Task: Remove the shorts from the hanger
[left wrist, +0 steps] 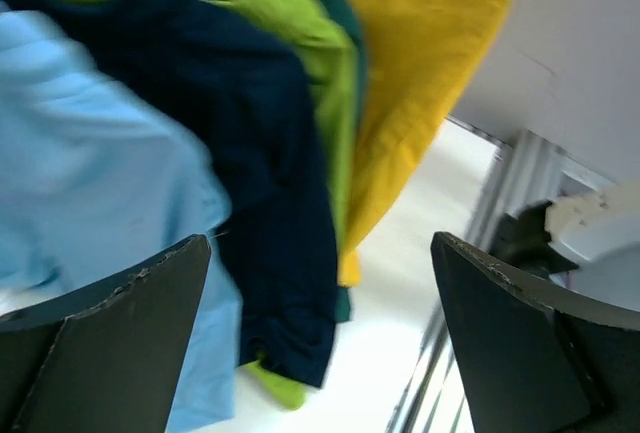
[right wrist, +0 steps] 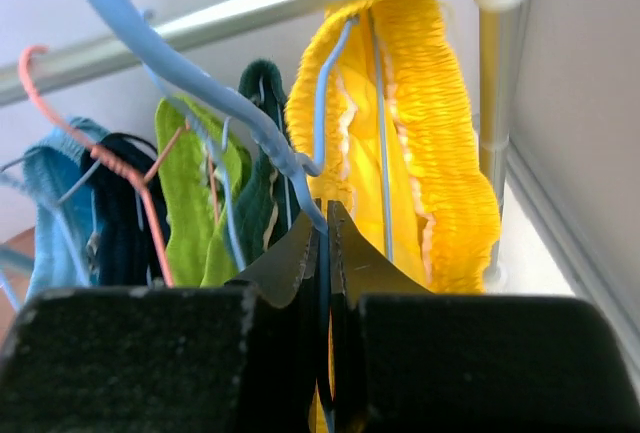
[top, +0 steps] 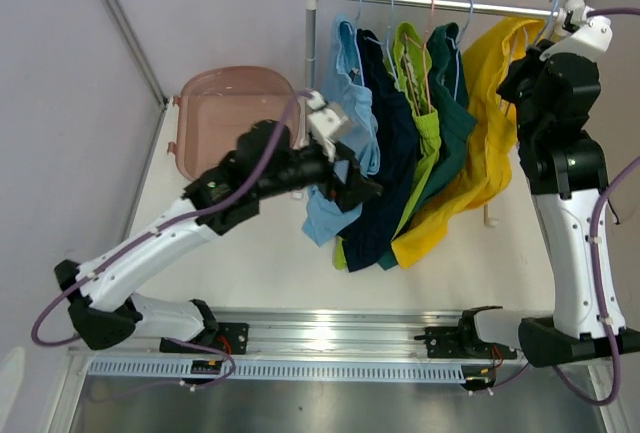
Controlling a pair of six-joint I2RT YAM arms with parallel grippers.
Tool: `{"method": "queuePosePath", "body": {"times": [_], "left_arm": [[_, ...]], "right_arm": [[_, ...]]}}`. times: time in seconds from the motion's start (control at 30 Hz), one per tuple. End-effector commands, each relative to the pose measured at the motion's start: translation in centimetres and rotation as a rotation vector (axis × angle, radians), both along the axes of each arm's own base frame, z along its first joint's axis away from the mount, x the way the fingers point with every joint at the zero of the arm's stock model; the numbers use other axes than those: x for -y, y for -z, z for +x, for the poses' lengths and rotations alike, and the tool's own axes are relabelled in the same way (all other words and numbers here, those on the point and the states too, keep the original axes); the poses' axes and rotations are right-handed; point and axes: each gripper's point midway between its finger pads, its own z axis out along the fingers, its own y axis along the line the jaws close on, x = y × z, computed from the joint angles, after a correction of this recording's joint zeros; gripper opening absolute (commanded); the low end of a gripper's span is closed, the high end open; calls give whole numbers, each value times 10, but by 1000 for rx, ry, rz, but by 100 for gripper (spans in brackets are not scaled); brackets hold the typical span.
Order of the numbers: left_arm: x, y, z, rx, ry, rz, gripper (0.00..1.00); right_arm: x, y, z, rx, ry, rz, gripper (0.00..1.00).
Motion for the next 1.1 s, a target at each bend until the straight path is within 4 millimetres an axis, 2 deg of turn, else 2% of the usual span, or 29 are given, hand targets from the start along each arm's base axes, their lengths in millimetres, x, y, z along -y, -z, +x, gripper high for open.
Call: {"method": "queuePosePath", "body": {"times": [0.0, 0.03, 0.07, 0.1, 0.13, 0.17, 0.2, 0.23, 0.27, 0.3, 0.33, 0.4, 0.43, 0.47, 0.5, 0.63, 0.7, 0.83, 0.93, 0.97, 1.0, 1.03, 1.07], "left_arm": [[51, -8, -29, 87, 125, -28, 99], [67, 6, -31, 76, 148, -15, 99], [84, 1, -44, 97, 194, -53, 99], [94, 3, -49, 100, 220, -62, 99], [108, -2, -59, 114, 259, -90, 99], [123, 13, -59, 99, 280, -69, 99], [132, 16, -62, 97, 297, -65, 99], [139, 5, -65, 112, 310, -86, 99], [153, 15, -71, 109, 327, -70, 99], [158, 16, -73, 109, 336, -69, 99], [163, 5, -75, 118, 348, -87, 99], [174, 14, -76, 106, 360, -76, 99], [177, 6, -78, 116, 369, -92, 99], [180, 8, -78, 111, 368, -92, 99], [185, 14, -77, 107, 369, -86, 99], [192, 13, -63, 117, 307, -101, 99], [195, 17, -59, 118, 292, -95, 97], [205, 24, -52, 114, 275, -86, 77], [213, 38, -51, 99, 280, -65, 65], [215, 45, -50, 92, 280, -52, 49], [215, 48, -50, 90, 281, -45, 41], [214, 53, -51, 82, 282, -30, 29], [213, 56, -51, 79, 277, -21, 4]], "right_arm": [[-5, -27, -26, 103, 12, 75, 0], [-7, -22, -28, 81, 15, 80, 0], [-18, -20, -29, 73, -10, 95, 0], [-23, -18, -30, 64, -23, 98, 0], [-25, -16, -31, 49, -14, 97, 0], [-35, -16, -32, 44, -37, 99, 0], [-38, -15, -32, 36, -41, 96, 0], [-41, -14, -33, 28, -47, 90, 0], [-42, -16, -34, 28, -43, 89, 0], [-46, -16, -35, 21, -49, 85, 0], [-47, -16, -36, 21, -50, 84, 0], [-49, -17, -36, 19, -55, 82, 0], [-50, -16, -36, 18, -56, 81, 0], [-50, -17, -37, 22, -58, 84, 0], [-51, -18, -37, 22, -59, 86, 0], [-52, -21, -38, 29, -66, 94, 0], [-52, -21, -39, 28, -64, 97, 0], [-51, -24, -43, 36, -64, 113, 0], [-50, -28, -47, 46, -66, 122, 0], [-48, -32, -49, 56, -65, 129, 0], [-48, -34, -51, 60, -67, 129, 0], [-48, -35, -51, 61, -66, 127, 0], [-46, -38, -51, 67, -60, 126, 0]]}}
